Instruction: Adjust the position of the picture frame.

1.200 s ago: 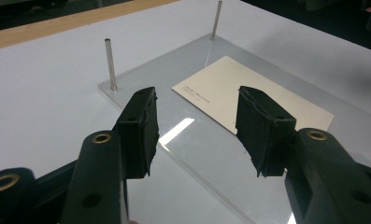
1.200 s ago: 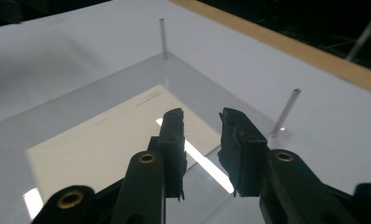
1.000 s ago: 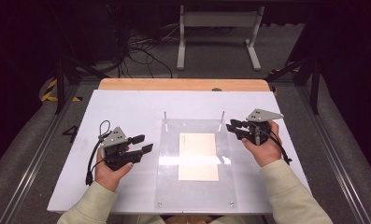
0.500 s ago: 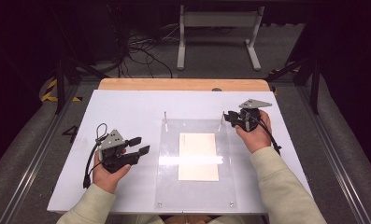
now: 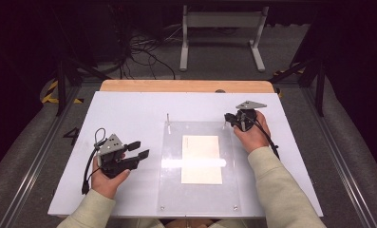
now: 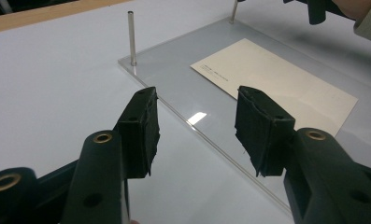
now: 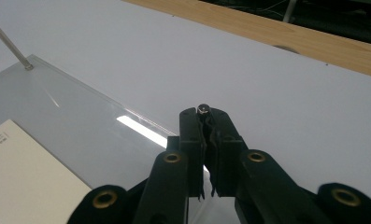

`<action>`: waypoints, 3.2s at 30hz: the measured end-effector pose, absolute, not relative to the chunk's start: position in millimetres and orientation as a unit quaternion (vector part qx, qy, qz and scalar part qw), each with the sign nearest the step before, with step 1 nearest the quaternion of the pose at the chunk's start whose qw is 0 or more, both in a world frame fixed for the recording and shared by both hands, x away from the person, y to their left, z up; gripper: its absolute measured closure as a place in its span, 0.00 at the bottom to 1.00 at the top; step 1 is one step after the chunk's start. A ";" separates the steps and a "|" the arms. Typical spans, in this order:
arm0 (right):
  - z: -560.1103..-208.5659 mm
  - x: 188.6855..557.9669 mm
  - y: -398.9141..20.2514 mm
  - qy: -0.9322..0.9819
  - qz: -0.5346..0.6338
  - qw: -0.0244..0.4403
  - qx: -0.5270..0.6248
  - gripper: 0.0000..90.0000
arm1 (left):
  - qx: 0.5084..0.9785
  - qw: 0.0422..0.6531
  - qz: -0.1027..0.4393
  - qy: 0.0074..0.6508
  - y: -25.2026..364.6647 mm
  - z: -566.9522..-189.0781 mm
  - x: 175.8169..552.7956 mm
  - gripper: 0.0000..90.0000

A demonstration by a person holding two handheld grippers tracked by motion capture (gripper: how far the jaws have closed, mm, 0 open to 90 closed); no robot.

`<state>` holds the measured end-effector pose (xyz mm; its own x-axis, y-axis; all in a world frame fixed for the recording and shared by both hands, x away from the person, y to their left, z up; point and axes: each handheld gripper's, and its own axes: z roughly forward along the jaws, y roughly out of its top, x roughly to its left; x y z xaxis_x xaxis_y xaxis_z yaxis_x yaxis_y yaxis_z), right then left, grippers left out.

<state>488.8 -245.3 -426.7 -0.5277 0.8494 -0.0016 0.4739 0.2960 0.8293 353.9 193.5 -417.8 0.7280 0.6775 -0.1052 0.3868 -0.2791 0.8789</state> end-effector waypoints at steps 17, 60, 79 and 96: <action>-438.5 490.4 -253.1 0.758 0.449 0.223 0.417 0.95 | 0.790 0.484 0.151 0.344 195.7 -423.1 341.0 0.55; -452.2 532.2 -268.0 0.688 0.516 0.093 0.503 0.96 | 0.800 0.488 0.179 0.299 180.7 -419.8 326.5 0.33; -452.1 533.8 -268.4 0.685 0.515 0.085 0.508 0.95 | 0.786 0.543 0.214 0.203 130.6 -396.0 321.3 0.27; -442.9 524.5 -265.5 0.694 0.491 0.114 0.514 0.89 | 0.807 0.525 0.191 0.193 122.5 -395.3 326.7 0.51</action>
<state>524.5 -265.5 -442.9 -0.4458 0.8255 0.3461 0.6014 -0.0102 0.7989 326.7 122.5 -395.3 0.8526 0.5119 0.1050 0.1117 -0.3747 0.9204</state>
